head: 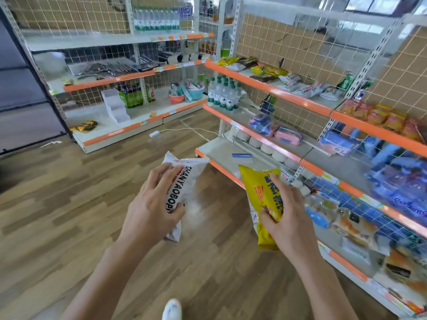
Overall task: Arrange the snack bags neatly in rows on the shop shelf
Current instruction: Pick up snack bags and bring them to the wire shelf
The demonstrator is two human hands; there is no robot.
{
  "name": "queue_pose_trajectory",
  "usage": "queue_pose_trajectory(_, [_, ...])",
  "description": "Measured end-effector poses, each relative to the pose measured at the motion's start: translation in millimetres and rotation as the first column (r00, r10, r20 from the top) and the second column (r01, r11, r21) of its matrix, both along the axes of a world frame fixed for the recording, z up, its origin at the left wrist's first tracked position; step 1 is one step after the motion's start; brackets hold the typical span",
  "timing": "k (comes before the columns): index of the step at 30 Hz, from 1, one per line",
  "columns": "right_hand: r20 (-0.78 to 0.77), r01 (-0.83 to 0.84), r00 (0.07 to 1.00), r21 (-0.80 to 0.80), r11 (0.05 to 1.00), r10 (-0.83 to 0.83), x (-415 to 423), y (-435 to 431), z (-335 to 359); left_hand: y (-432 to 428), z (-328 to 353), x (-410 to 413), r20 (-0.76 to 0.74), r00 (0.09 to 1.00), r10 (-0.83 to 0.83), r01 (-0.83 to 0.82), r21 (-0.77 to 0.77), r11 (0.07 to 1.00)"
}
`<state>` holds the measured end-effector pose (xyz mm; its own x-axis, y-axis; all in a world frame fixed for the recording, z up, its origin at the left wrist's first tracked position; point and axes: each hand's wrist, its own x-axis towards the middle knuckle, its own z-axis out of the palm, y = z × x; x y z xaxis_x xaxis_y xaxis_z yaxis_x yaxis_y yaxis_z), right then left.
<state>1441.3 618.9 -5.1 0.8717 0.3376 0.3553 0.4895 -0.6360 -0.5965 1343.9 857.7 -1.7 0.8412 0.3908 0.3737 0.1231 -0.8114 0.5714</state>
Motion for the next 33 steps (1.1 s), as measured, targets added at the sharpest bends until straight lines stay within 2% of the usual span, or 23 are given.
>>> queue_pose_trajectory(13, [0.021, 0.152, 0.988, -0.027, 0.988, -0.151, 170.2, 119.9, 0.9, 130.1, 0.2, 207.0, 0.011, 0.984, -0.175, 0.175, -0.013, 0.984])
queue_pose_trajectory(24, [0.015, 0.227, 0.974, -0.011, 0.974, -0.226, 319.3, 156.9, -6.2, 162.9, -10.7, 369.6, -0.028, 0.967, -0.253, 0.253, -0.015, 0.967])
queue_pose_trajectory(33, [0.044, 0.204, 0.978, -0.005, 0.979, -0.203, 469.0, 169.2, -2.4, 177.2, 0.6, 509.3, -0.030, 0.971, -0.239, 0.239, 0.009, 0.971])
